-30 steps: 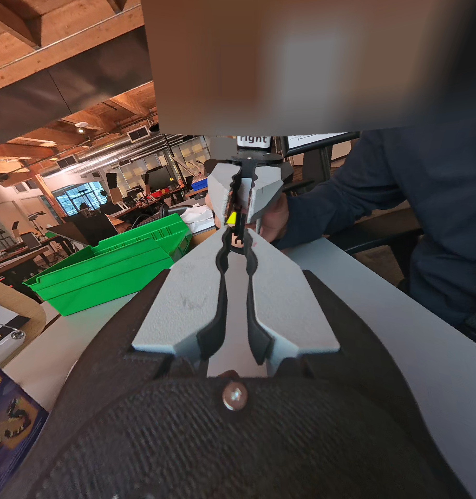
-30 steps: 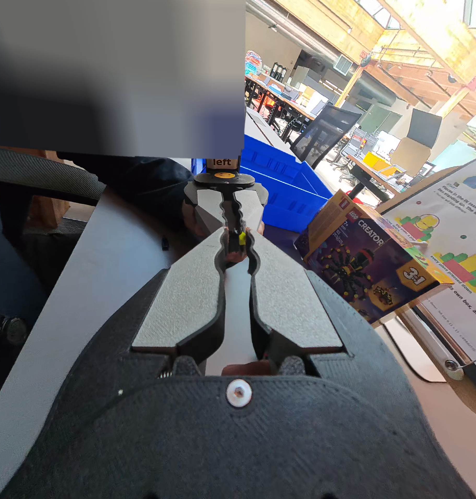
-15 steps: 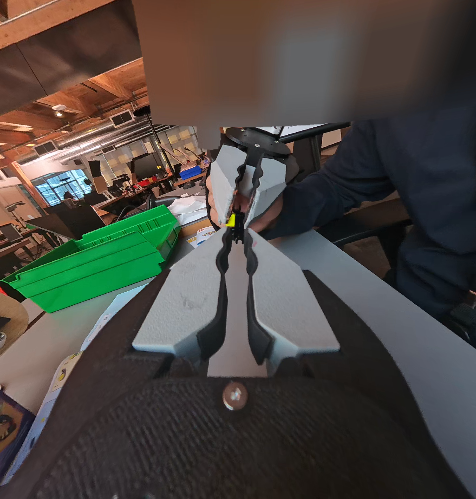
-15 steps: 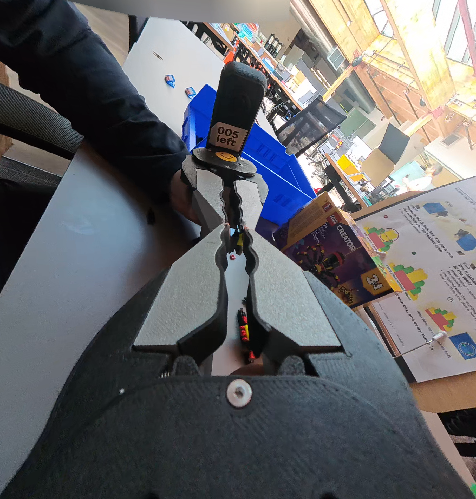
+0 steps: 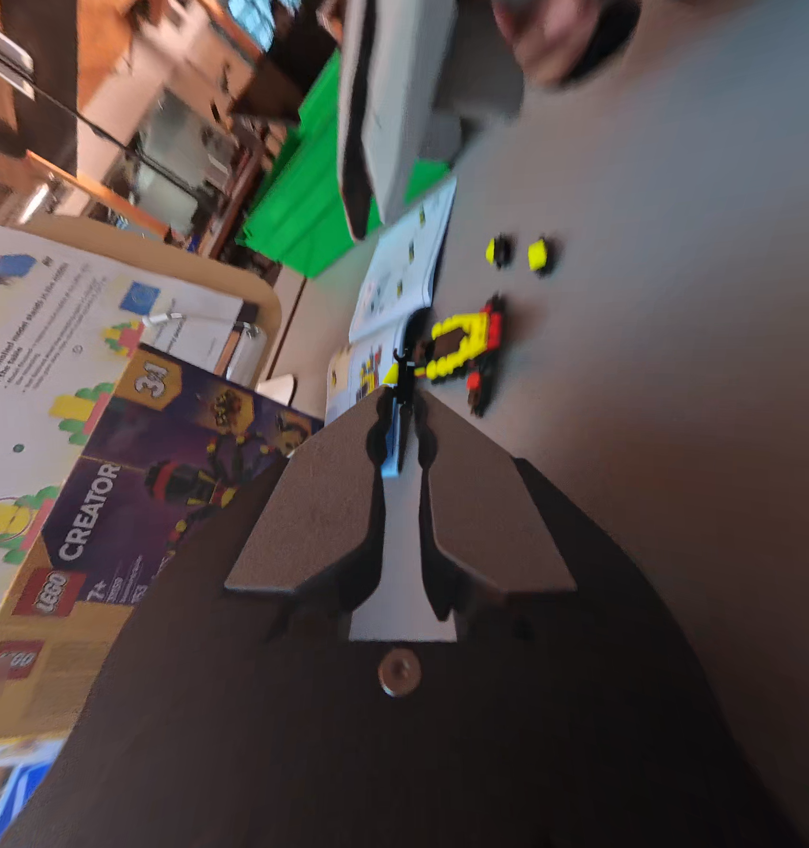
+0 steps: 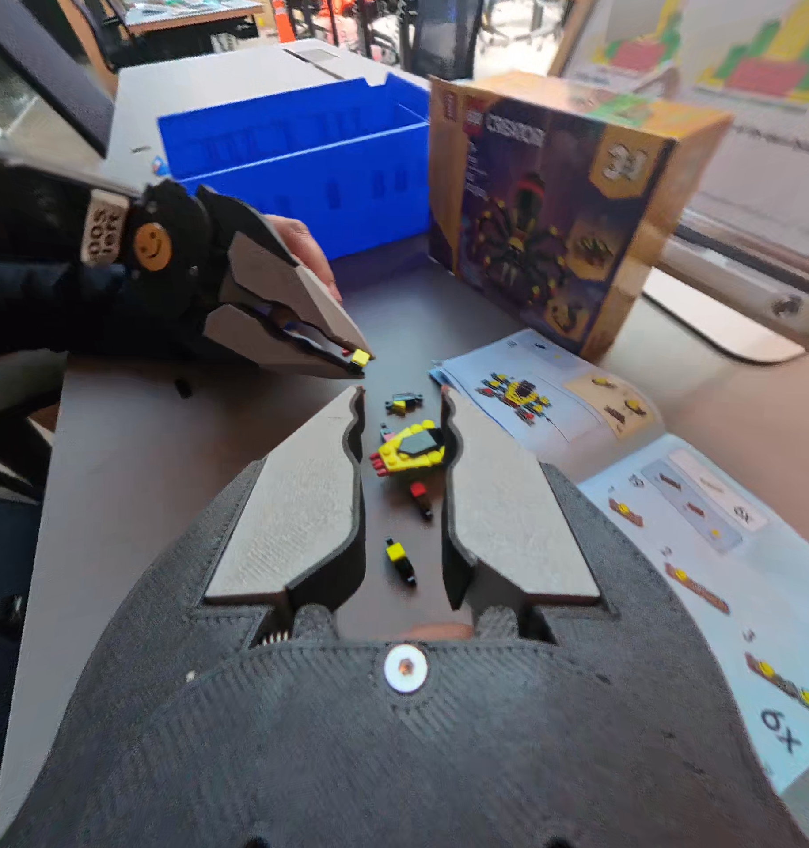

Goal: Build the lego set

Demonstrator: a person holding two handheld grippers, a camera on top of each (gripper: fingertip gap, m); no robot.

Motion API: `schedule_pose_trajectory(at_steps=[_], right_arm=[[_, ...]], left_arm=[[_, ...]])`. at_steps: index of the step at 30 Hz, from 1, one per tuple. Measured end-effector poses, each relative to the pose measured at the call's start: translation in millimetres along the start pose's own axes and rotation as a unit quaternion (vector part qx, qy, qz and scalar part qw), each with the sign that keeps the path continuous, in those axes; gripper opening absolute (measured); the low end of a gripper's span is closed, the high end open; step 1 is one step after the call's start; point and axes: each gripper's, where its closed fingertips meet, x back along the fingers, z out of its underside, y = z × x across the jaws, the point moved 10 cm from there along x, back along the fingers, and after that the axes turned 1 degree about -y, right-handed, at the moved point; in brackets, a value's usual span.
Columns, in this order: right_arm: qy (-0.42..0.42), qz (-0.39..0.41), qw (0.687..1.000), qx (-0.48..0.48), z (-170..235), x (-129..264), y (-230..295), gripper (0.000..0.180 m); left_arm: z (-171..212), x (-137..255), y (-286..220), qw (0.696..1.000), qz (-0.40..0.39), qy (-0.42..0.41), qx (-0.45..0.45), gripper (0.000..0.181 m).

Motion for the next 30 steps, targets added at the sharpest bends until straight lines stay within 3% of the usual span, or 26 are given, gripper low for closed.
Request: schedule_pose_trajectory(at_steps=[3, 6, 9, 15, 20, 24, 30], right_arm=[[-0.004, 0.01, 0.999, -0.039, 5.2, 5.2, -18.3, 0.031], [-0.005, 0.014, 0.999, -0.037, 6.2, 8.3, -24.4, 0.032], [0.016, 0.025, 1.0, 0.001, 7.3, 8.9, -25.0, 0.032], [0.131, -0.052, 0.985, 0.097, 25.6, 10.3, -17.2, 0.032], [0.159, -0.052, 0.979, 0.113, 35.3, 20.8, -25.1, 0.032], [0.15, -0.045, 0.984, 0.088, 37.6, 30.0, -36.2, 0.032], [0.19, -0.046, 0.976, 0.097, 50.4, 20.5, -36.4, 0.037]], left_arm=[[6.2, -4.1, -5.6, 0.996, 0.0, 0.072, -0.053, 0.006], [4.2, -3.0, -9.3, 0.993, 0.004, 0.093, -0.071, 0.006], [0.8, -1.2, -14.3, 0.993, 0.032, 0.098, -0.059, 0.008], [2.0, -0.2, -24.1, 0.988, 0.06, 0.127, -0.06, 0.021], [0.1, 9.0, -15.8, 0.989, 0.1, 0.109, 0.025, 0.037], [10.1, 16.2, -2.3, 0.986, 0.093, 0.126, 0.063, 0.039], [19.9, 14.3, 7.9, 0.969, 0.107, 0.111, 0.195, 0.033]])
